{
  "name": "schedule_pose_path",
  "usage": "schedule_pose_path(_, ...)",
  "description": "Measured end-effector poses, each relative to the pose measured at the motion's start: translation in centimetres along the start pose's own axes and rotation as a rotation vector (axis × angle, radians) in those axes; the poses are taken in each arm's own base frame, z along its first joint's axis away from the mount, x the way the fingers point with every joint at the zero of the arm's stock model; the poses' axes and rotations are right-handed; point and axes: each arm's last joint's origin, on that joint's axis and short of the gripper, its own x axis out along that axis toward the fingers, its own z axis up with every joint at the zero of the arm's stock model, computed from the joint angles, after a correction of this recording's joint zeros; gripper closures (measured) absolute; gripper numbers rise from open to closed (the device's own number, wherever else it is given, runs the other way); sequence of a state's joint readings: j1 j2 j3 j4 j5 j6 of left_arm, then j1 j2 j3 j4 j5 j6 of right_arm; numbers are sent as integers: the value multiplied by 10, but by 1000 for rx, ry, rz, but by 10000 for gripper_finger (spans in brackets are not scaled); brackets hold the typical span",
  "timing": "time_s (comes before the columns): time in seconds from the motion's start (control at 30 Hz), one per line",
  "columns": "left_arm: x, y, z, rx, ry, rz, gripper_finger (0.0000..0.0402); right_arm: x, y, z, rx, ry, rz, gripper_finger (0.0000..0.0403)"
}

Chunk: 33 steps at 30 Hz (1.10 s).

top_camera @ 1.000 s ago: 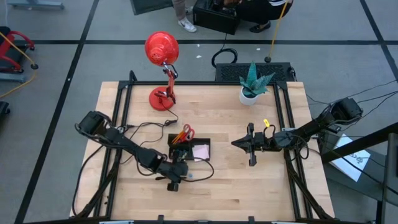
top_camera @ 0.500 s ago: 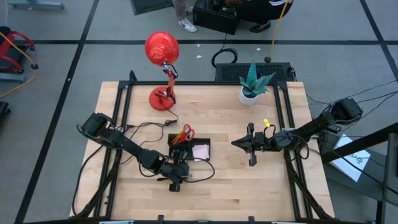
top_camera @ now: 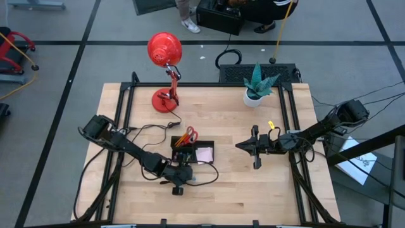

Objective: Pick and place office supplies into organizer
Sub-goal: Put the green binder clip into the desk organizer

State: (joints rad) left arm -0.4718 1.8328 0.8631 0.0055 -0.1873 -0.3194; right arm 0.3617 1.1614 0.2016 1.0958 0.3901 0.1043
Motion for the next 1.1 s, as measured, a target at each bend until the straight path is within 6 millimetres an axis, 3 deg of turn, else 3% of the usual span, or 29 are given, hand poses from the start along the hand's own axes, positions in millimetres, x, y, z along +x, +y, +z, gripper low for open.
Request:
schedule_pose_path(0.33, -19, -11, 3, 28, -27, -48, 338, 0, 0, 0, -3, 0, 0, 399)
schedule_pose_path(0.6, -73, -25, 16, 67, -160, -57, 336, 0, 0, 0, -3, 0, 0, 399)
schedule_pose_path(0.8, -105, -18, 11, 83, -171, 143, 335, 0, 0, 0, -1, 0, 0, 399)
schedule_pose_path(0.93, -106, -9, 3, 60, -118, 289, 335, 0, 0, 0, -1, 0, 0, 399)
schedule_pose_path(1.1, -90, -12, -5, 78, -73, 357, 335, 0, 0, 0, -1, 0, 0, 399)
